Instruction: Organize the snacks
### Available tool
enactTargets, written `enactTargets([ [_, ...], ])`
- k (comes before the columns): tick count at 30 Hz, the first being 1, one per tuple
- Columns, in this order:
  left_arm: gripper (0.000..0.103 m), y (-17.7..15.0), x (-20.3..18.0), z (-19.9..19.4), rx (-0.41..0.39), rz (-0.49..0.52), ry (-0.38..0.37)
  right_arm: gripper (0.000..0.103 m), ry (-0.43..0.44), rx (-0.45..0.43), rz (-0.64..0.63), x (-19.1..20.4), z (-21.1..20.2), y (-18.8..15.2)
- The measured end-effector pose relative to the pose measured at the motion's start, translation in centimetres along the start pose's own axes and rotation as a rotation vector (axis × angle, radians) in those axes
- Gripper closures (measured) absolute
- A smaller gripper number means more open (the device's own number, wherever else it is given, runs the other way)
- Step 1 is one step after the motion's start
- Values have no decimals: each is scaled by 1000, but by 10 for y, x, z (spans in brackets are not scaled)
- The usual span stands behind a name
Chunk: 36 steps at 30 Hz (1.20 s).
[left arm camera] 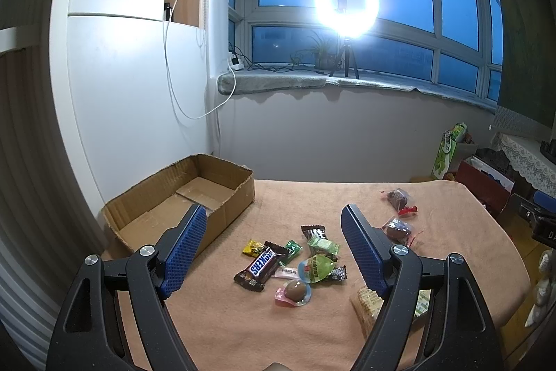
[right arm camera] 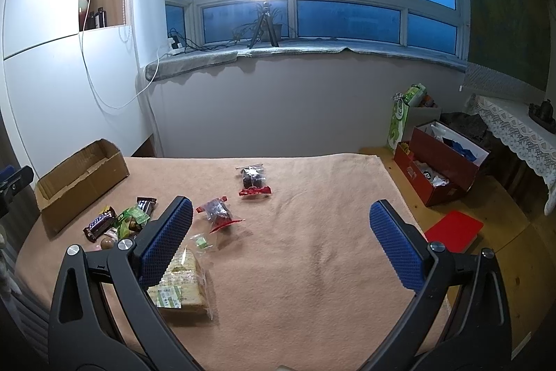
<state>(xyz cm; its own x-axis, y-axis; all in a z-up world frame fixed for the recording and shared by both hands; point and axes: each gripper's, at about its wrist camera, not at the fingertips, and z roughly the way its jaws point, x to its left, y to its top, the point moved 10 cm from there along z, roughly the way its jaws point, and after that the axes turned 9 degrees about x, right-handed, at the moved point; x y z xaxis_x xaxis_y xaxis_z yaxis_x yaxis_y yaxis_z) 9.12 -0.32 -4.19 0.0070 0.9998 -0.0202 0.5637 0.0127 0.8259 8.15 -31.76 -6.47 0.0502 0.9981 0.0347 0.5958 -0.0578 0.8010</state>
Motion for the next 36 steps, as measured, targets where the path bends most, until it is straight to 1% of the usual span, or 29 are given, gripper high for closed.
enactTargets([
  [21,23,-2,-1,1,4,-1,-6,0,17,17,-7,3,5,-1],
  [28,23,-7,-2,9,24,-2,-11,0,46,39,-1,3,13,-5],
  [32,23,-14,-2,15,50,-12,-38,0,87,64,-1,4,22,-9],
  [34,23,-20,-2,21,72,-24,-62,0,121,95,-3,7,31,-14],
  [36,23,-29,-4,28,106,-44,-105,0,161,128,0,11,39,-19],
])
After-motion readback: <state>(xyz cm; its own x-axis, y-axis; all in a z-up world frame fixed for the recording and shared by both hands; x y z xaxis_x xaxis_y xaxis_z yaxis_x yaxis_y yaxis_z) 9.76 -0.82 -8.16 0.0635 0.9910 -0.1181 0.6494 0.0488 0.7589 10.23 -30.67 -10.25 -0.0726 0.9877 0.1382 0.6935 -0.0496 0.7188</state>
